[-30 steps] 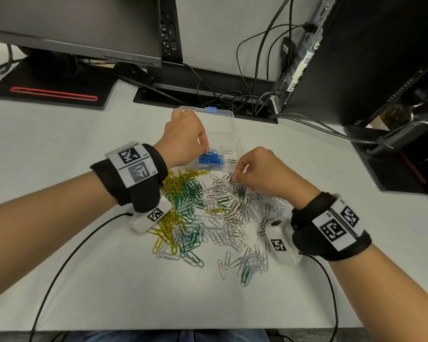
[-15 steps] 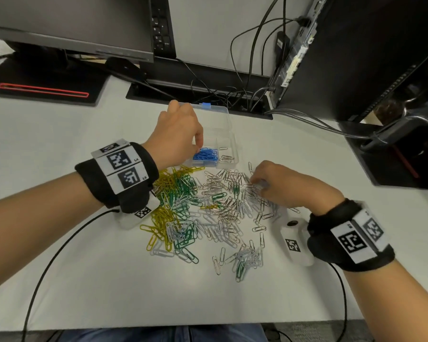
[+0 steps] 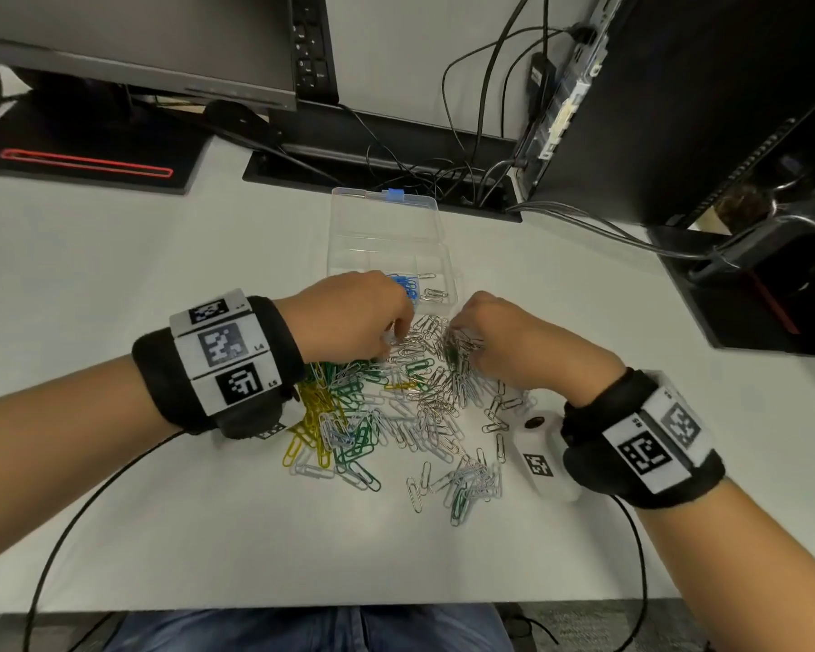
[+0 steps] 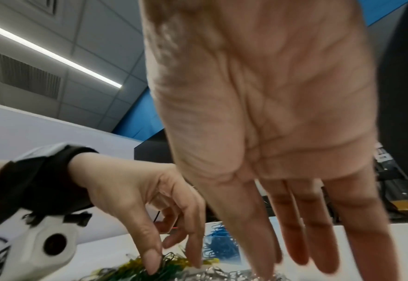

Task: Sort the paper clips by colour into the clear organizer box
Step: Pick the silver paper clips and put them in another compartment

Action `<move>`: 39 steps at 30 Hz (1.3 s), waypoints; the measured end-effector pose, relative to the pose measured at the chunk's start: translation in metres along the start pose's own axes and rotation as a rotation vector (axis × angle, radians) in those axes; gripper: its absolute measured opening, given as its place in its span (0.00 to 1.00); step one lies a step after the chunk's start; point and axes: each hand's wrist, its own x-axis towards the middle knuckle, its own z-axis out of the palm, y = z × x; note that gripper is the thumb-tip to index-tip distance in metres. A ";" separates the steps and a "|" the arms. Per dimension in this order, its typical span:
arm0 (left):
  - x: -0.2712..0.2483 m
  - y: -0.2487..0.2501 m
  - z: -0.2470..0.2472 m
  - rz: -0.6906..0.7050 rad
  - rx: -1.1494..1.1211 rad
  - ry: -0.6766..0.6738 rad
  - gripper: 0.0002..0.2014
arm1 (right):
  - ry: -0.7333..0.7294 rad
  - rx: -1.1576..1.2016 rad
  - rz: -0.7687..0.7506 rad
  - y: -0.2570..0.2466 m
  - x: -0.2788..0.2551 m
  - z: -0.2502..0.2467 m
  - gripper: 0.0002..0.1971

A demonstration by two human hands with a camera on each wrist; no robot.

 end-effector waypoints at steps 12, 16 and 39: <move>-0.023 0.006 -0.001 0.141 -0.017 -0.183 0.16 | 0.049 0.003 -0.206 -0.024 0.004 0.003 0.22; -0.020 -0.006 -0.009 0.043 -0.028 -0.069 0.15 | 0.022 -0.023 -0.264 -0.027 0.008 0.004 0.33; 0.003 -0.063 -0.017 -0.418 -0.381 0.081 0.21 | 0.115 0.879 0.104 0.003 0.016 -0.019 0.05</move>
